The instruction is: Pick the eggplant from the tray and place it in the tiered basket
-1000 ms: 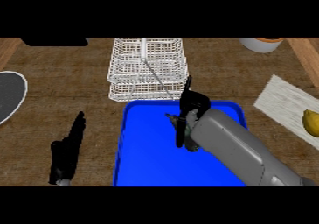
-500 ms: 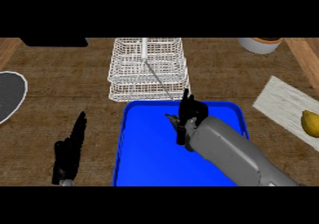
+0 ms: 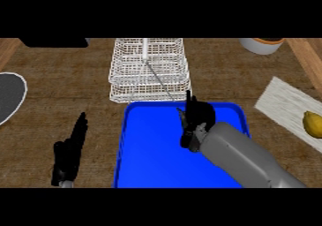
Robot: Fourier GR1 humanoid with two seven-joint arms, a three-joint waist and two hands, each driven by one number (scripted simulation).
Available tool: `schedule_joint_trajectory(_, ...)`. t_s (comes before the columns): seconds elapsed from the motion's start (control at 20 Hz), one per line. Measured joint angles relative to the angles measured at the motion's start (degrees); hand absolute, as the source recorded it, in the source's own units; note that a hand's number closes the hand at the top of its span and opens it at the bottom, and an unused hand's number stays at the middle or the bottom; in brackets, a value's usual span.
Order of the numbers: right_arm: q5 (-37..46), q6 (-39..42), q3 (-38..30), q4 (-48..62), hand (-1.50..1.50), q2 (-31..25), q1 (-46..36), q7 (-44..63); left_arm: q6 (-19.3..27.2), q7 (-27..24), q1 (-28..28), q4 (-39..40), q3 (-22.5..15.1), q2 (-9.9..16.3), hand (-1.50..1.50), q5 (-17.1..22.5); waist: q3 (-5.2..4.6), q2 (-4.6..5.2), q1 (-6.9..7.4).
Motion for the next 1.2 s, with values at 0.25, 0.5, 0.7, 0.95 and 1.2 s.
schedule_joint_trajectory(0.25, 4.15, -1.39, 0.96, -4.31, 1.5, -10.39, 1.04, -18.54, 0.35, -0.05, 0.13, -0.81, -0.24, -0.45, 0.0, -0.41, 0.64, 1.31, 0.03)
schedule_joint_trajectory(0.5, 5.94, -6.6, -3.29, -6.51, 1.5, -15.4, 3.75, -29.08, -0.48, -1.38, 0.66, -0.86, 0.68, -0.07, 0.0, -0.06, 0.86, 1.82, -0.04)
schedule_joint_trajectory(0.7, 1.8, -8.77, -10.57, -11.22, 1.5, -17.15, 4.12, -31.25, -0.31, -2.35, 1.11, -0.58, 0.83, -0.48, 0.0, -0.26, 0.95, 1.78, -0.65)
schedule_joint_trajectory(0.95, -4.83, -10.34, -20.49, -20.92, 1.5, -19.13, 3.57, -28.85, 0.13, -2.16, 1.85, -1.12, 1.05, -0.68, 0.0, -0.41, 0.96, 1.49, -1.43)
schedule_joint_trajectory(1.2, -8.43, -8.89, -28.8, -32.54, 1.5, -24.48, 1.57, -25.83, -0.05, -1.25, 1.81, -1.41, 1.43, -0.26, 0.0, -0.51, 0.88, 1.47, -1.5)
